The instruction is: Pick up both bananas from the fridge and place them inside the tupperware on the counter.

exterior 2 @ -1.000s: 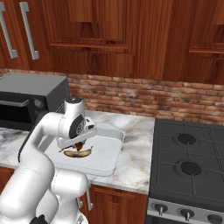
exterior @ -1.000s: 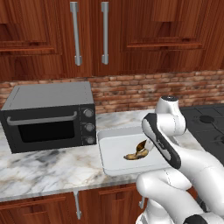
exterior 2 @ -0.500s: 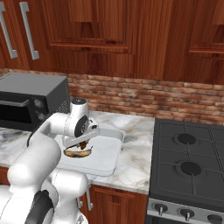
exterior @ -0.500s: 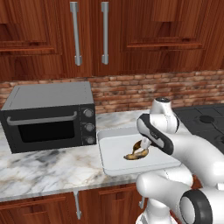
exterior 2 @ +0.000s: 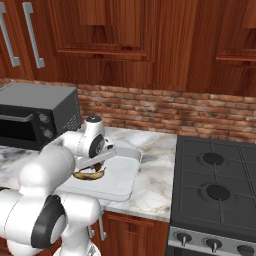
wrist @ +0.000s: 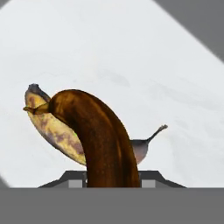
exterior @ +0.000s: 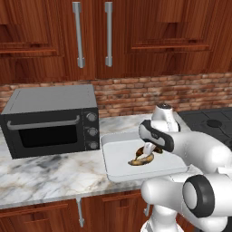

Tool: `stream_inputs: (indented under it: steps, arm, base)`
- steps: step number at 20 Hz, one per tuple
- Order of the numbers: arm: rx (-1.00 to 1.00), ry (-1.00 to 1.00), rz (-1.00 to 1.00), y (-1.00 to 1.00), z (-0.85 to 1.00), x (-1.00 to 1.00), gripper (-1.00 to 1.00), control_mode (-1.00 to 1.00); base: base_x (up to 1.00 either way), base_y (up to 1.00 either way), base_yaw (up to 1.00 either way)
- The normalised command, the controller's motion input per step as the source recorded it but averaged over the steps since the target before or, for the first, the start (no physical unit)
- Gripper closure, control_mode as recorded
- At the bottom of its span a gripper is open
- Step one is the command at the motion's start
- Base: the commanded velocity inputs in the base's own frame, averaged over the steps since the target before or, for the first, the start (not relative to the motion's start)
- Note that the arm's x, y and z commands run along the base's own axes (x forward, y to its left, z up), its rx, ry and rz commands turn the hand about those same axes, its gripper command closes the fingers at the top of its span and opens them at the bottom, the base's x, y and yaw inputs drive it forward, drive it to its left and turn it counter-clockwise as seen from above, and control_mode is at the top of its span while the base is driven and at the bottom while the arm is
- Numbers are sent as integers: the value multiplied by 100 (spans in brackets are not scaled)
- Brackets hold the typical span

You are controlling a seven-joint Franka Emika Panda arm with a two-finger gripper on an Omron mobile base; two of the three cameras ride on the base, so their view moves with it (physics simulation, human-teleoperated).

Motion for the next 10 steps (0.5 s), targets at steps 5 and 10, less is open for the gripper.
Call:
stream_inputs:
  steps: [5, 10]
  arm:
    - [0, 0, 0, 0, -31, 19, 100, -100]
    - [0, 0, 0, 0, -35, 16, 100, -100]
  base:
    - [0, 0, 0]
    - [0, 0, 0]
